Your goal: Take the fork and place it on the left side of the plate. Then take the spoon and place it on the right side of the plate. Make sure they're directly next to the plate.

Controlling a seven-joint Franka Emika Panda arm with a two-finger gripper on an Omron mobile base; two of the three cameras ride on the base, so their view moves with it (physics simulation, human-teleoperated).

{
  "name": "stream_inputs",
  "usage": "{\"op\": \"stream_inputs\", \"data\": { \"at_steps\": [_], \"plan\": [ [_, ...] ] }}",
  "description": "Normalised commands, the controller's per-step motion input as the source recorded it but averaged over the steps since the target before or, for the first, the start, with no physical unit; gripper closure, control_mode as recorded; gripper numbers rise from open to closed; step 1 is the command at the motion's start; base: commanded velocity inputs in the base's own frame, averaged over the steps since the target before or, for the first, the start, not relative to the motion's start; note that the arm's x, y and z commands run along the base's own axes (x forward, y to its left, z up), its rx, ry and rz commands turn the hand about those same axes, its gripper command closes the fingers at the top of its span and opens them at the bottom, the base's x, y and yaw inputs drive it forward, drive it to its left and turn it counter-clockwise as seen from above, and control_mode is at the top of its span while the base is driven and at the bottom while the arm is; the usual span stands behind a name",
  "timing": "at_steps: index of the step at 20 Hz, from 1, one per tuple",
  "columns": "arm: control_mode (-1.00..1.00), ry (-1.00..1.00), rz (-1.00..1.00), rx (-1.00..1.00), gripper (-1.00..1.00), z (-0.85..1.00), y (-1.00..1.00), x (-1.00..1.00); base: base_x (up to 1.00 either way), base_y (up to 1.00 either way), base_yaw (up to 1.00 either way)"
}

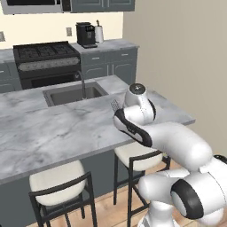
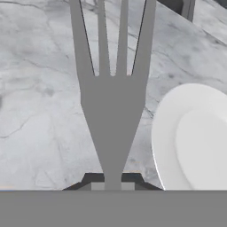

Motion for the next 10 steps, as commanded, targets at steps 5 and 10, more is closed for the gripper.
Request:
{"op": "stream_inputs", "data": {
  "at_steps": [5, 10],
  "plan": [
    [-1.0, 0.0, 0.0, 0.0, 1.0, -0.25, 0.0, 0.54, 0.0, 0.0, 0.0],
    [-1.0, 0.0, 0.0, 0.0, 1.0, -0.17, 0.0, 0.58, 0.0, 0.0, 0.0]
  ]
}}
